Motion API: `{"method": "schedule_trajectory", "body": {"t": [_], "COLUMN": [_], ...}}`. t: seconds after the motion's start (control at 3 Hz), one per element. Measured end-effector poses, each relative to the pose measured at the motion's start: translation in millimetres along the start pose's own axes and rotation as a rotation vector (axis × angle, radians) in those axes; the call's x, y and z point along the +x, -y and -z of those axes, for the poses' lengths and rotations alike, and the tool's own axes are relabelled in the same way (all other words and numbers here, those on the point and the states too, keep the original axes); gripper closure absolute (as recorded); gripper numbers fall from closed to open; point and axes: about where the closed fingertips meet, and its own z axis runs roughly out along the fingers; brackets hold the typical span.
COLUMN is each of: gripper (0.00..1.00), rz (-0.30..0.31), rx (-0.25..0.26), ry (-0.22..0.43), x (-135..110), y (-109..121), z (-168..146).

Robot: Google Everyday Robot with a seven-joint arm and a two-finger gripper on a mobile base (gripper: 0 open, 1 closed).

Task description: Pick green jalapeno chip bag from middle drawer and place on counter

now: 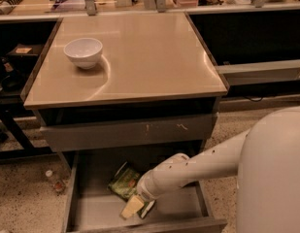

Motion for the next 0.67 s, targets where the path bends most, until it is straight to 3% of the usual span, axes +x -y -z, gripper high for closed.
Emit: {"method": "schedule_trajectory", "body": {"t": [0.67], "gripper": [0.00], "rz": [-0.024], "rx": [0.000], "ry": [0.040], "x": [2.6], "y": [23.0], "z": [-34.4]}}
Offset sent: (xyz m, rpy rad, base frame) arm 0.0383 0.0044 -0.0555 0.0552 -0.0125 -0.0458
